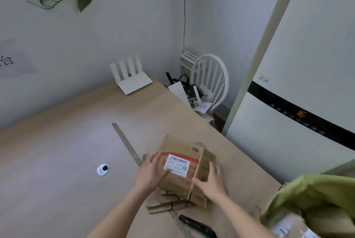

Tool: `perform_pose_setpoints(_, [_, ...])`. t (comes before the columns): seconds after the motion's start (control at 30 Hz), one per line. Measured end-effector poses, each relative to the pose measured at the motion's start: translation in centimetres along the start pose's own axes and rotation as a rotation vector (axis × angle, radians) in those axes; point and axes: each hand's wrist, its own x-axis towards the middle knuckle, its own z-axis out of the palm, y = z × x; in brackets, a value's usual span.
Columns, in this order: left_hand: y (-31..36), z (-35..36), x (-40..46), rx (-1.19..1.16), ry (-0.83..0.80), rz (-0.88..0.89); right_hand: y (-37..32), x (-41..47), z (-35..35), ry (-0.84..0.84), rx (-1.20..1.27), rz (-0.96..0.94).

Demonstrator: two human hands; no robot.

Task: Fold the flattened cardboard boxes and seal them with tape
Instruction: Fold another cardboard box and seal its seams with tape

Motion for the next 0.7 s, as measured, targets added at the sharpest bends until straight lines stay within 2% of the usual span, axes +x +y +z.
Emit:
perform_pose_setpoints(0.23, [-0.2, 3.7, 4.7, -0.157, -0.021, -0.198, 1.8, 4.3, 2.1, -0.054, 0.223, 0.022])
perform_pose_setpoints(0.33, [0.2, 3.8, 4.3, -0.225, 0.037, -0.227, 1.7, 4.2, 2.3, -0.002, 0.250, -0.042])
perform_pose_setpoints(0.47, [0.4, 2.7, 2.4, -0.346, 0.086, -0.244, 0.3, 3.2, 1.5, 0.000, 0.302, -0.114])
perform_pose_setpoints(0.7, [-1.7, -1.5, -5.1, -0.562, 0.197, -0.271, -4.6, -1.4, -1.6, -0.122, 0.347, -0.337])
